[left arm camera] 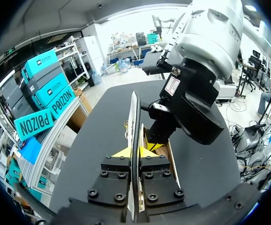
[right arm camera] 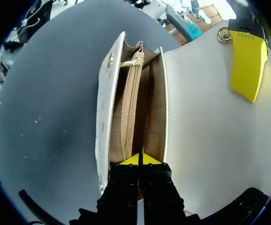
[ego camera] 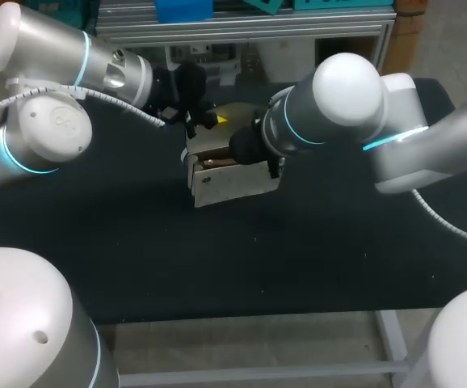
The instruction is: Pick up the bag, open it, inspect its contents, close it, and place it on the opposite side
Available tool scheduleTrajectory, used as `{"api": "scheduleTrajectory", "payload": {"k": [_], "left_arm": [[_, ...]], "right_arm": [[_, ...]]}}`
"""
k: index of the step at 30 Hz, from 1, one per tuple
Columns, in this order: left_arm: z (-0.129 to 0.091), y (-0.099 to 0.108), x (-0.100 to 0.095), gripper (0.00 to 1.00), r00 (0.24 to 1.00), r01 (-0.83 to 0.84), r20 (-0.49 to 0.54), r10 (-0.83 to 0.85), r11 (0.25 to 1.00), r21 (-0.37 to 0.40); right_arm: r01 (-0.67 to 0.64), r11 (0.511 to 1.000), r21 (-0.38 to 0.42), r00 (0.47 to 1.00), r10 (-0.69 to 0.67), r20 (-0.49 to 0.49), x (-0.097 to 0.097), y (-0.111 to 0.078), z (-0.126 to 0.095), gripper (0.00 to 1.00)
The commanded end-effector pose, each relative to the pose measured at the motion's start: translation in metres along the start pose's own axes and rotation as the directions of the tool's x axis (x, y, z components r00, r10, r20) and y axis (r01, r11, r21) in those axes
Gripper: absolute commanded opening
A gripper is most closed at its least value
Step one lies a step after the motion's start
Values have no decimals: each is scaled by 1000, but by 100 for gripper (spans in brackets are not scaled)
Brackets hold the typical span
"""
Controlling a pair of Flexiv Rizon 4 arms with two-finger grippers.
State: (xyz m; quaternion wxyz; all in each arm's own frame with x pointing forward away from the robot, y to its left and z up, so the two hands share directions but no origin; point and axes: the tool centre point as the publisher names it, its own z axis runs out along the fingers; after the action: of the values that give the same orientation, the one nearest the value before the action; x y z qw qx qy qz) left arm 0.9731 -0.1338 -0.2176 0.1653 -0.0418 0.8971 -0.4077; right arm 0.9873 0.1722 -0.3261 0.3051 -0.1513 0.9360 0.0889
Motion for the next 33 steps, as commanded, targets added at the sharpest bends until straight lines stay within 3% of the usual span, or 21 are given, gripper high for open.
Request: {"api": "scheduleTrajectory", "payload": {"k": [1, 12, 13, 15, 18, 20, 23, 25, 33], "left_arm": [[-3, -2, 1, 0, 1000, -7, 12, 7, 1000, 30], [-5, -2, 3, 0, 999, -50, 17, 49, 995, 90], [-5, -3, 4, 0, 998, -55, 18, 54, 994, 95], [-5, -4, 4, 0, 998, -62, 18, 60, 993, 97], [-6, -5, 5, 0, 997, -70, 20, 68, 993, 100], [-6, -5, 5, 0, 997, -72, 20, 70, 992, 100], [-7, -5, 6, 0, 996, -84, 22, 82, 991, 100], [-7, -5, 8, 0, 995, -96, 19, 95, 990, 100], [-7, -5, 9, 0, 993, -118, 14, 117, 988, 100]], "right_arm": [[0, 1000, 13, 1000, 0, -26, 6, 3, 9, 0], [-36, 996, 80, 994, 44, -100, 25, 2, 12, 0], [-41, 996, 79, 992, 49, -112, 27, 2, 14, 18], [-41, 996, 81, 991, 51, -126, 28, 2, 17, 37], [-44, 996, 78, 989, 54, -137, 29, 2, 18, 48], [-47, 996, 74, 988, 57, -144, 29, 1, 18, 71], [-50, 996, 80, 987, 61, -149, 28, 0, 19, 82], [-54, 995, 82, 986, 66, -151, 27, -2, 19, 100], [-59, 995, 86, 984, 72, -161, 28, -3, 20, 100]]}}
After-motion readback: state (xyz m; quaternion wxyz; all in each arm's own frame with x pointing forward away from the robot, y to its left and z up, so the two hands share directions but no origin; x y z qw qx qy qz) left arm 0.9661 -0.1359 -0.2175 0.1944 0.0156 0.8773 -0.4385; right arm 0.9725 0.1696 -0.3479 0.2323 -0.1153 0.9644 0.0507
